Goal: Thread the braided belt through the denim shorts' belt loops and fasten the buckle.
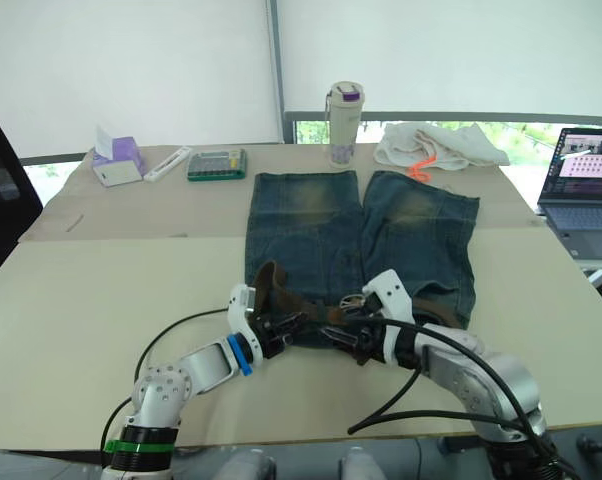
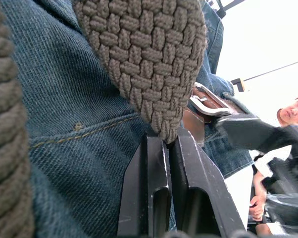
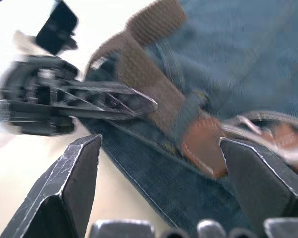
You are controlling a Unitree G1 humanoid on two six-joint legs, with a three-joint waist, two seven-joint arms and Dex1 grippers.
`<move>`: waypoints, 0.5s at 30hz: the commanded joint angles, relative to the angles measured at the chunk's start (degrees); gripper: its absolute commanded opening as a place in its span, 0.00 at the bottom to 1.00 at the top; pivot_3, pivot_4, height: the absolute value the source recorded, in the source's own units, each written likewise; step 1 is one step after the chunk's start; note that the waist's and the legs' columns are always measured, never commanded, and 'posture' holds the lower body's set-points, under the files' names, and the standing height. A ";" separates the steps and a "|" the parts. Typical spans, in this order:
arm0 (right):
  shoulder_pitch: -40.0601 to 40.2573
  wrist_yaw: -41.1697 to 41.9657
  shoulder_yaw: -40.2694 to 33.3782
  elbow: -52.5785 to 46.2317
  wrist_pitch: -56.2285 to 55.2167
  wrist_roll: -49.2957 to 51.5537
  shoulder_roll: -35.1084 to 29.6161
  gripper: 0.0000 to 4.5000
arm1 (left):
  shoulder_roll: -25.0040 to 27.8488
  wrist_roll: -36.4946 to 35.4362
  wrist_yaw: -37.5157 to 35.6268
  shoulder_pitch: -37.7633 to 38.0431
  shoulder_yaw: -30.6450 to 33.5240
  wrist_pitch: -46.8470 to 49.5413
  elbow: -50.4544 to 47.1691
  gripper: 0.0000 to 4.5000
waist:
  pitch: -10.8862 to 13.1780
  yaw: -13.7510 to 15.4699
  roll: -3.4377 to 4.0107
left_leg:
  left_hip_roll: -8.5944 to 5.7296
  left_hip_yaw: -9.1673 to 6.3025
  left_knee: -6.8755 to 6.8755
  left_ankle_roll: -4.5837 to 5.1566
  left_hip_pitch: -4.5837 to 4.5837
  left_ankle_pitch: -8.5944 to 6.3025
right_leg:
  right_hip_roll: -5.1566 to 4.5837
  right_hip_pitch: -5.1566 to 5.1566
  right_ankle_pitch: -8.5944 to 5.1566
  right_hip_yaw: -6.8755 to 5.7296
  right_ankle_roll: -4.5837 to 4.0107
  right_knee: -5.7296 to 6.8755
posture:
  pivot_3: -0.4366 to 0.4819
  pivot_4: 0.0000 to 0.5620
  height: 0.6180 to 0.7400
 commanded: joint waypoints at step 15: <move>-3.19 -12.36 -11.53 2.04 13.88 7.69 17.67 0.93 | -1.47 1.82 -2.42 -0.71 1.40 1.05 1.11 0.00 | -0.12 -0.50 0.10 | 0.05 -0.03 -0.01 0.00 0.03 0.00 | 0.06 -0.01 -0.01 -0.01 0.02 0.08 | 0.48 0.27 1.00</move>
